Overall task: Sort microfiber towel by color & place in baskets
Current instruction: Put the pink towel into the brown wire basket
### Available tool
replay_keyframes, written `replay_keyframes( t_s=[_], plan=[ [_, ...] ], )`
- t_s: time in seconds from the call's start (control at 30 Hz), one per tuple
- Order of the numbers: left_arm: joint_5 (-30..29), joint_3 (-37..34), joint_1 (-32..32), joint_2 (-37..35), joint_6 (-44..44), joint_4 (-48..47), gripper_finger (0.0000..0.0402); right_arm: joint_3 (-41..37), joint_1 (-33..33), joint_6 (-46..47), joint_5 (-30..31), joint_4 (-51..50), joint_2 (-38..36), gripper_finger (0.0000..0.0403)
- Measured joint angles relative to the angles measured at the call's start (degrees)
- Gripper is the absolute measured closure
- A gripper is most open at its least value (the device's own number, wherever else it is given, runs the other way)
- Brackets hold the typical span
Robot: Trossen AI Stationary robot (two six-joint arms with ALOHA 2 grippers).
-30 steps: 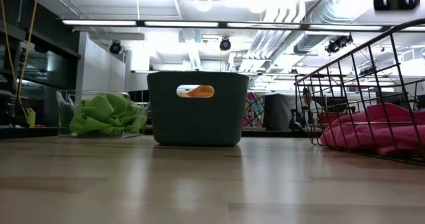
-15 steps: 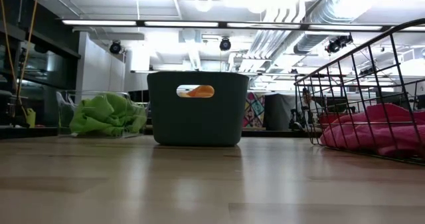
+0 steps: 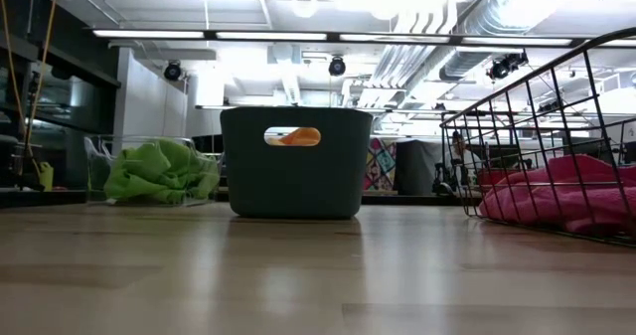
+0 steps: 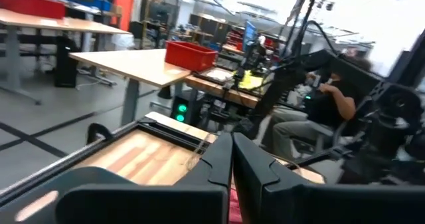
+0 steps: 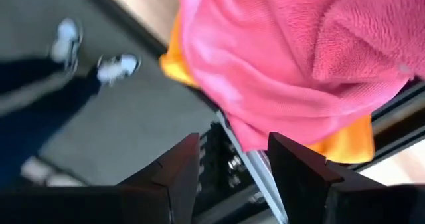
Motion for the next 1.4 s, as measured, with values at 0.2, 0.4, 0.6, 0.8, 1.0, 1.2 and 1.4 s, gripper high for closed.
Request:
replay_keyframes(
  t_s=[0.2,0.4,0.6,0.8,1.0,1.2,1.4],
  plan=[
    [2.16,0.00,0.02,0.00,-1.41,0.01,0.0401,0.00,1.30,11.48,2.23,-1.41,4.01,0.0228],
    [2.46,0.00,0.02,0.00,-3.48,-0.01,0.0401,-5.28,1.78,19.97,-0.42,4.19,5.29,0.0228],
    [4.97,0.00,0.02,0.00,-5.39,0.05,0.0401,-13.93,3.10,25.39,-3.45,14.42,5.33,0.0228],
    [5.03,0.00,0.02,0.00,-5.92,0.05,0.0401,-17.50,3.19,28.93,-2.94,16.15,5.29,0.0228],
    [4.82,0.00,0.02,0.00,-5.93,0.07,0.0401,-21.71,3.11,29.30,-2.15,21.69,5.29,0.0229],
    [4.78,0.00,0.02,0.00,-5.88,0.07,0.0401,-23.40,2.98,27.83,-3.67,26.11,5.18,0.0315],
    [4.37,0.00,0.02,0.00,-5.79,0.06,0.0401,-18.37,2.77,22.18,-4.17,22.39,2.27,0.0391]
  ],
)
